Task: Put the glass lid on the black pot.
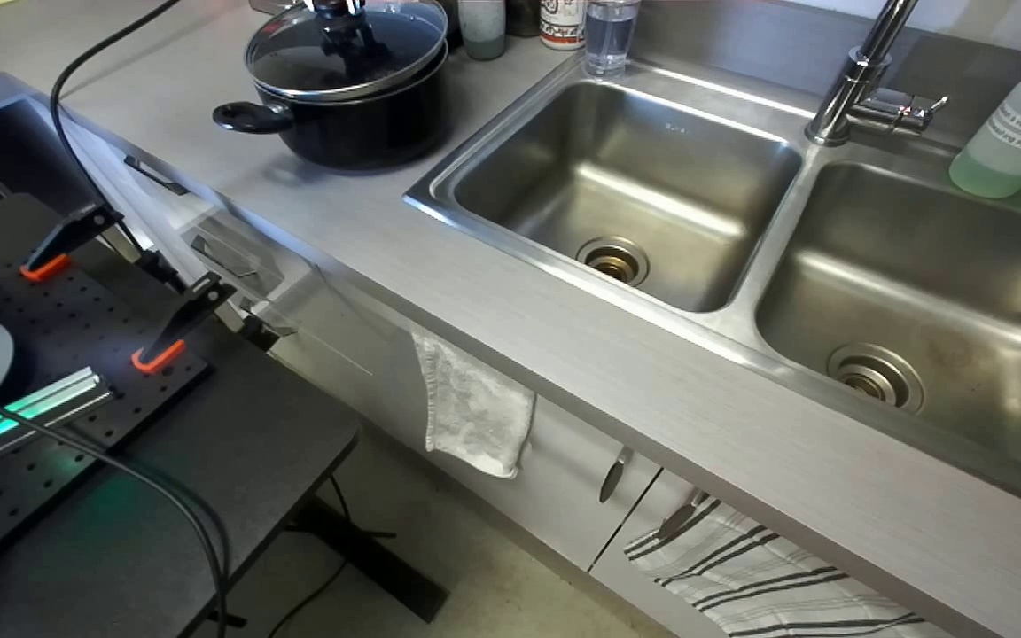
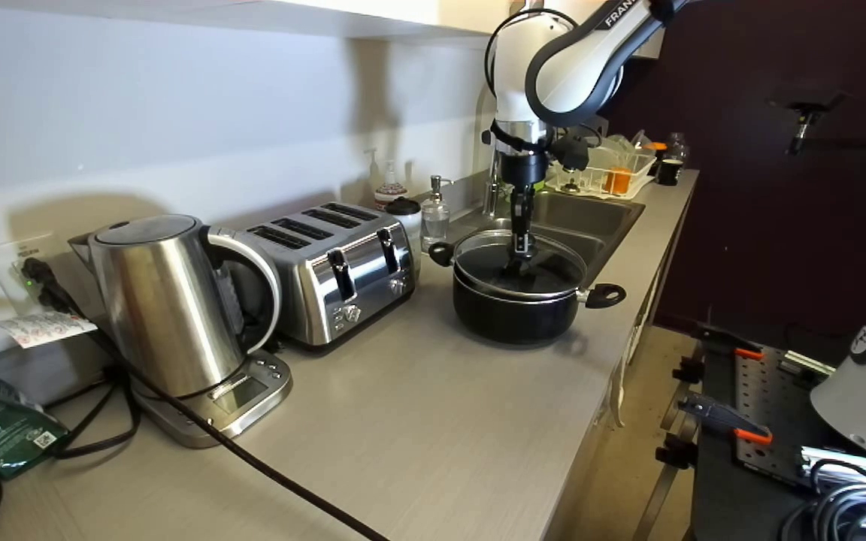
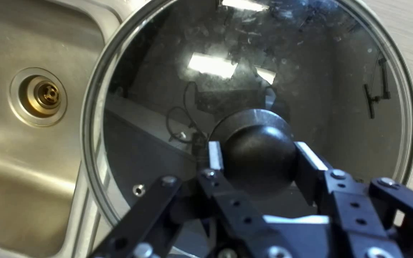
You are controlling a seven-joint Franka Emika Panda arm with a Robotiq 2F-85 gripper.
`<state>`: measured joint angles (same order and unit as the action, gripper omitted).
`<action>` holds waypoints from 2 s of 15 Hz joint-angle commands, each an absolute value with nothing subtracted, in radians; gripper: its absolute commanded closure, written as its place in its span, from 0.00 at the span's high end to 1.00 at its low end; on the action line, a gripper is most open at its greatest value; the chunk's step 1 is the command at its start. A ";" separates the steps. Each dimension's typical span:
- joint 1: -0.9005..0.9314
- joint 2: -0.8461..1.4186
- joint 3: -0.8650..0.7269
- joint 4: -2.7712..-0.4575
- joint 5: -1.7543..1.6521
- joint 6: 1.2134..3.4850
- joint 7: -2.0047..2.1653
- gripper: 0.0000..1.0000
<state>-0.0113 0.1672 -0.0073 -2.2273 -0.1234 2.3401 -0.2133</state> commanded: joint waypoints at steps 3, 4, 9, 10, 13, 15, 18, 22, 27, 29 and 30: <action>-0.015 0.185 0.003 -2.188 -0.085 2.330 -0.213 0.25; -0.014 0.188 0.004 -2.186 -0.084 2.329 -0.213 0.25; -0.013 0.193 0.011 -2.191 -0.080 2.329 -0.215 0.25; -0.014 0.192 0.012 -2.193 -0.079 2.330 -0.217 0.25; -0.015 0.192 0.012 -2.198 -0.075 2.330 -0.220 0.25; -0.017 0.195 0.012 -2.198 -0.069 2.326 -0.224 0.25; -0.023 0.204 0.013 -2.195 -0.045 2.321 -0.234 0.25; -0.031 0.212 0.011 -2.195 -0.012 2.320 -0.241 0.25; -0.037 0.215 0.010 -2.197 0.012 2.319 -0.246 0.25; -0.038 0.219 0.009 -2.195 0.014 2.317 -0.244 0.25; -0.039 0.220 0.009 -2.195 0.015 2.316 -0.244 0.25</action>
